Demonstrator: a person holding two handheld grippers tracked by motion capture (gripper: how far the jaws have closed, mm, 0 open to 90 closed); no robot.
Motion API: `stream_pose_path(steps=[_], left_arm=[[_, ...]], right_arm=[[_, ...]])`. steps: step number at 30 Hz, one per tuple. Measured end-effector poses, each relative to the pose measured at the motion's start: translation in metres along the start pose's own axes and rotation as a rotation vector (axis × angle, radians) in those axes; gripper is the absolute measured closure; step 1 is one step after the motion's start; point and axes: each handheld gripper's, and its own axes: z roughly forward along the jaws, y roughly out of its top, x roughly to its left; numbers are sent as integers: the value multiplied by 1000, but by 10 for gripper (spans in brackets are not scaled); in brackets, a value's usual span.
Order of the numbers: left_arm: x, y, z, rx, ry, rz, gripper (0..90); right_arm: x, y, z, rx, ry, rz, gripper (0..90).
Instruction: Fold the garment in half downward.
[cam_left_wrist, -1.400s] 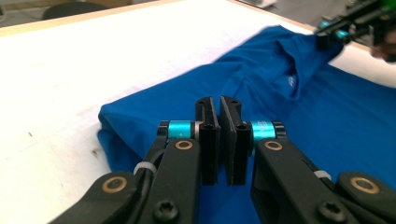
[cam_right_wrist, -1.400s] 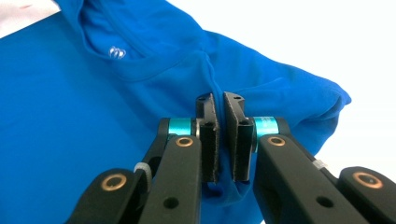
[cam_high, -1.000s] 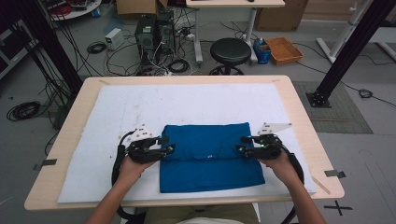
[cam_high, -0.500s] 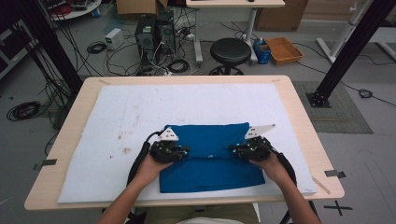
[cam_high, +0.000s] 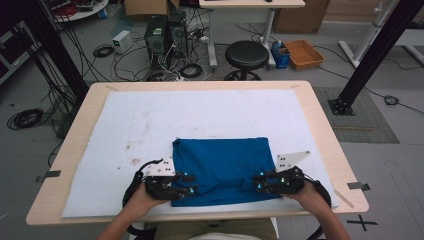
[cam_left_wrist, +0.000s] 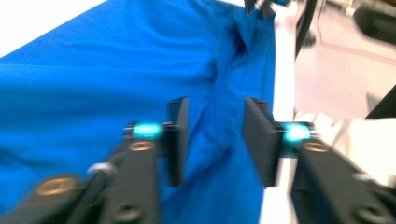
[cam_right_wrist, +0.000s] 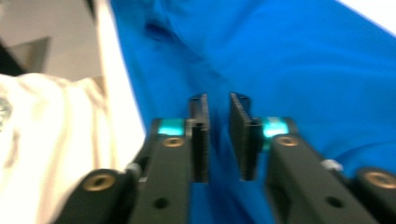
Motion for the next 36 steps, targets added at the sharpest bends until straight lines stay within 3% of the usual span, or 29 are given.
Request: stream_pose_path(steps=[2,4,6,9,11,14,16,19,22,24,26,29,32,36], left_arm=[[2,2,-9,-54,72,-28,559],[8,3,-14,-77,190,-83,557],[13,1,-15,-62,316,-112,552],[17,-5,-14,-12,425,-136,554],[20,-9,-13,10,440,-166,560],[19,-12,-13,24,432,-169,565],[17,-12,-12,23,425,-162,564],[15,-14,-7,66,430,-132,564],[15,-17,2,122,428,-117,564],[12,-18,7,160,435,-82,565],[8,-17,11,184,452,-37,630],[4,-17,14,189,466,5,771],[2,-16,13,178,470,12,840],[2,-13,2,90,440,-48,847]], right_arm=[[1,-4,-8,-42,-6,28,717],[0,-5,-13,-51,-89,81,719],[-4,-5,-14,-20,-200,117,719],[-4,-9,-8,89,-338,119,719],[-5,-14,-3,169,-383,96,737],[-7,-14,-7,127,-372,119,729],[-6,-12,-10,91,-357,129,628],[-6,-14,-4,119,-353,130,626],[-7,-16,0,138,-345,119,725],[-6,-16,0,138,-341,104,776],[-6,-16,1,140,-339,94,791],[-6,-17,1,137,-337,93,792],[-6,-17,1,137,-339,90,792],[-5,-16,0,137,-340,94,804]])
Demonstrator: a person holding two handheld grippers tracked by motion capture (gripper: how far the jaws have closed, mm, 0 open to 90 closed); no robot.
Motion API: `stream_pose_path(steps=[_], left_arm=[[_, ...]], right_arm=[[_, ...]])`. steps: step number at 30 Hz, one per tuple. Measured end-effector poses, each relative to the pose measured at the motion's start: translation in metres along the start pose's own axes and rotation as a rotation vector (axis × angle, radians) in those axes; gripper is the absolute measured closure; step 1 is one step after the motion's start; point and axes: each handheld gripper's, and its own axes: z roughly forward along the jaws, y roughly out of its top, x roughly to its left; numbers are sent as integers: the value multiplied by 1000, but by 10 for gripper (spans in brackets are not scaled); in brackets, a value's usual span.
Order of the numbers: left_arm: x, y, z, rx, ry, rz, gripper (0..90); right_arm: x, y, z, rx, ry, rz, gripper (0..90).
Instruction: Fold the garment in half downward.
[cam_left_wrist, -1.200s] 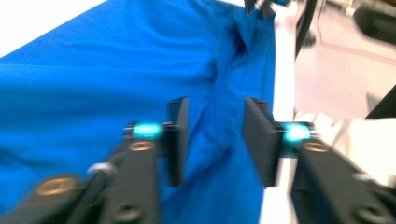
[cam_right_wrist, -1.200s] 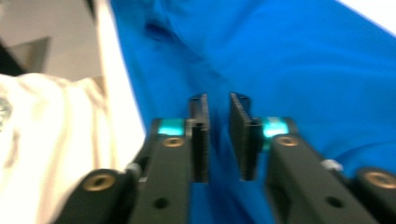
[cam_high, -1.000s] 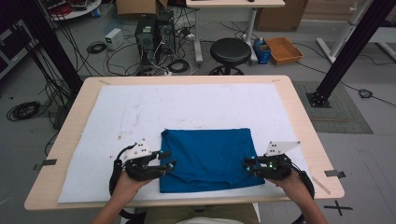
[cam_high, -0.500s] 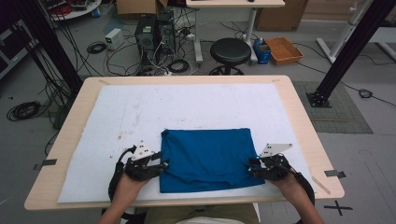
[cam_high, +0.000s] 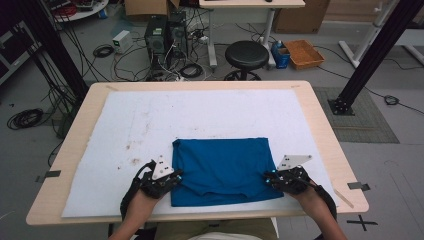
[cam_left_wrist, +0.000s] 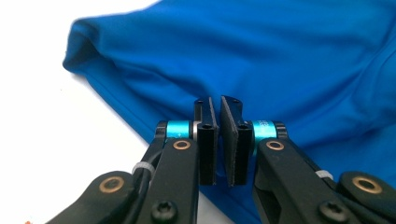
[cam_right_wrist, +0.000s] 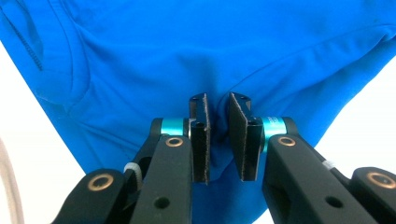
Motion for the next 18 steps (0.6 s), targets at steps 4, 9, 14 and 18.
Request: stream_pose_path(steps=[4,9,14,18], left_arm=[[3,0,-15,-73,-61,-88,853],[-5,-7,-26,-69,-122,-132,857],[-13,-15,-29,-17,-138,-132,856],[-14,-18,-22,41,-127,-114,853]], right_arm=[[-2,1,-10,-54,29,33,888],[-4,4,-27,-91,59,36,897],[1,3,-36,-58,76,25,898],[0,-2,-28,63,49,41,893]])
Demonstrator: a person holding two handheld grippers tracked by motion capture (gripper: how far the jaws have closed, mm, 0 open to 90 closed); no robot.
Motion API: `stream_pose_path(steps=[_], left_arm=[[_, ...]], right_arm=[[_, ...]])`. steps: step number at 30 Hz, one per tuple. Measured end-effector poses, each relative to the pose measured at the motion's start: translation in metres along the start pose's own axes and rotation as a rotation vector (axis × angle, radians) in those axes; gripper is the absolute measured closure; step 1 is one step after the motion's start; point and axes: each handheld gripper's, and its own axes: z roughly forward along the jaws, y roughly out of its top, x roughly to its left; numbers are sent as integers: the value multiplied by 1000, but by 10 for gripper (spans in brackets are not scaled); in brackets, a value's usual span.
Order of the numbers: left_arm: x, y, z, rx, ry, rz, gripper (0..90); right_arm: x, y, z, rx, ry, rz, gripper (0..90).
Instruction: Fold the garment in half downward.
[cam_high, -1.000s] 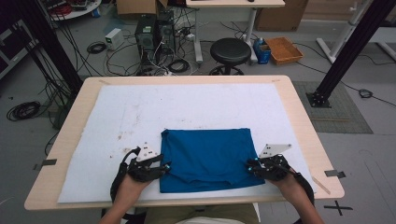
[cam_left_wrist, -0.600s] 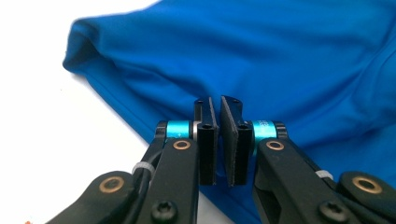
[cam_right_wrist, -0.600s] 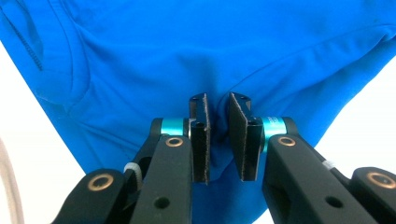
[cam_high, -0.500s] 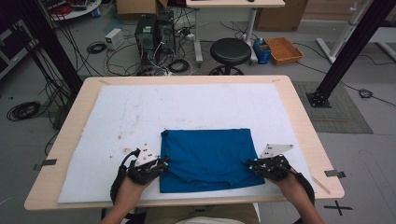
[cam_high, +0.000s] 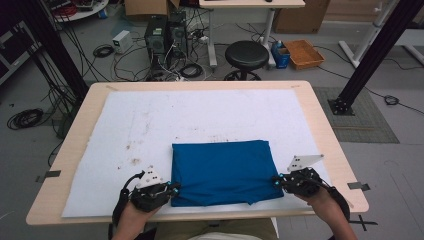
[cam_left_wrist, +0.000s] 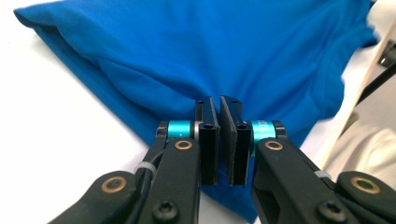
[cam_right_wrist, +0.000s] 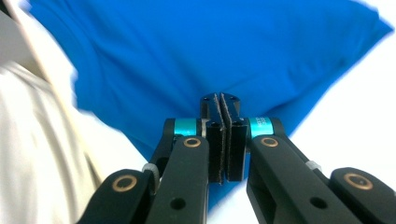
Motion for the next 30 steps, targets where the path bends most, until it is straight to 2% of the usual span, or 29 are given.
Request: stream_pose_path(steps=[1,2,3,4,6,7,9,11,13,15,18,20,21,22,23,25,26,27,28,30], left_arm=[[0,0,0,1,10,6,840],[2,1,0,-5,21,5,770],[3,2,-1,-22,29,-11,662],[6,5,-3,-47,32,-22,614],[14,13,-7,-96,71,-32,534],[20,19,-8,-114,92,-36,500],[34,32,-6,-140,136,-42,483],[51,44,2,-150,169,-98,446],[67,53,15,-137,239,-114,430],[80,59,30,-89,309,-100,423],[97,59,50,-48,320,-159,424],[103,56,59,-21,305,-192,426],[105,55,62,2,305,-191,438],[104,53,61,-4,320,-176,460],[105,53,60,-5,329,-169,514],[107,51,57,-9,342,-171,622],[109,50,56,-16,338,-185,688],[111,49,54,-20,340,-198,774],[112,48,52,-24,325,-209,841],[111,48,51,-42,321,-206,875]], right_arm=[[-1,-1,3,21,10,5,875],[-2,-2,5,27,24,29,758],[-4,-2,5,10,24,48,679],[-7,-2,3,-27,32,75,615],[-14,-1,-3,-135,33,123,480],[-20,0,-5,-193,13,152,426],[-32,3,-5,-270,-60,230,329],[-45,11,1,-296,-145,280,299],[-57,21,9,-304,-187,314,285],[-68,31,22,-305,-210,332,285],[-83,45,44,-260,-241,365,300],[-91,51,55,-221,-253,374,358],[-94,53,60,-195,-258,369,390],[-96,53,65,-171,-249,359,444],[-98,53,69,-143,-231,355,473],[-95,52,69,-135,-277,294,583],[-94,51,68,-135,-266,284,706],[-93,50,67,-140,-229,284,786],[-91,49,67,-141,-224,269,831],[-86,50,67,-133,-231,234,859]])
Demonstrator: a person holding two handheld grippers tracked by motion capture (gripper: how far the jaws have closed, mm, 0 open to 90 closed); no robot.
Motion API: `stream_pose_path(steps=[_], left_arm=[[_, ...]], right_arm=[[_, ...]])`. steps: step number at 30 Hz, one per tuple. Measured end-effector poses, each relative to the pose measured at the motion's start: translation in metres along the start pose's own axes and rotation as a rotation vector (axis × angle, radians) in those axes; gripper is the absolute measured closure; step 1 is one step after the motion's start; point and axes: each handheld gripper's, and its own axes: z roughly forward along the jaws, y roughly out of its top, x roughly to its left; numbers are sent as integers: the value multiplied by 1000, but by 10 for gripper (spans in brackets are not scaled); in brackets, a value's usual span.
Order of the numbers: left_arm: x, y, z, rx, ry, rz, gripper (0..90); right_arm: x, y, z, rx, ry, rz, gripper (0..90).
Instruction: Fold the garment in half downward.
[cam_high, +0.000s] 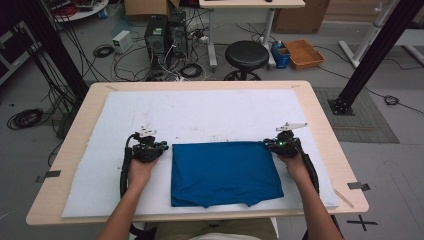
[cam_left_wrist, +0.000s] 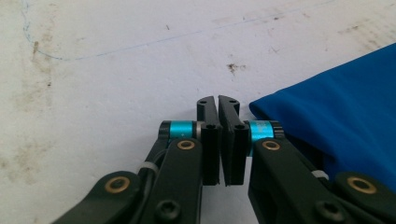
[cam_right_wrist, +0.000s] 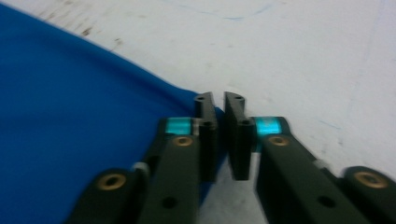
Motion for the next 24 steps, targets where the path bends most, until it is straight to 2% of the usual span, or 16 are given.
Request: stream_pose_path(steps=[1,2,4,6,7,8,11,14,15,17,18,20,21,24], left_arm=[[0,0,-1,-17,-6,2,874],[1,0,-3,-56,-12,-23,867],[4,0,-4,-111,-43,-82,686],[6,0,-3,-136,-110,-100,613],[6,1,-1,-131,-164,-101,589],[4,1,2,-117,-180,-90,550],[-5,4,6,-88,-183,-41,528],[-12,6,10,-42,-167,28,535],[-16,6,11,-24,-150,55,563],[-25,7,15,23,-105,130,760],[-29,8,16,32,-87,162,842],[-28,10,17,36,-91,126,870],[-25,12,18,26,-94,98,872],[-16,18,17,-27,-100,26,872]], right_arm=[[0,0,-1,2,6,-4,861],[-1,0,-1,4,13,9,860],[-4,-1,-1,-8,23,26,857],[-4,-2,-1,-8,32,42,851],[-4,-2,-1,-9,29,40,850],[-4,-2,-1,-9,28,40,850],[-4,-2,-1,-11,28,41,850],[-3,-2,-1,-5,25,44,850],[-3,-2,-1,-7,23,39,850],[-3,-2,-1,-7,19,29,855],[-2,-2,-1,-3,17,27,860],[-2,-2,-3,-3,10,25,868],[-3,-1,-4,-15,2,17,869],[-7,0,-10,-61,-21,34,872]])
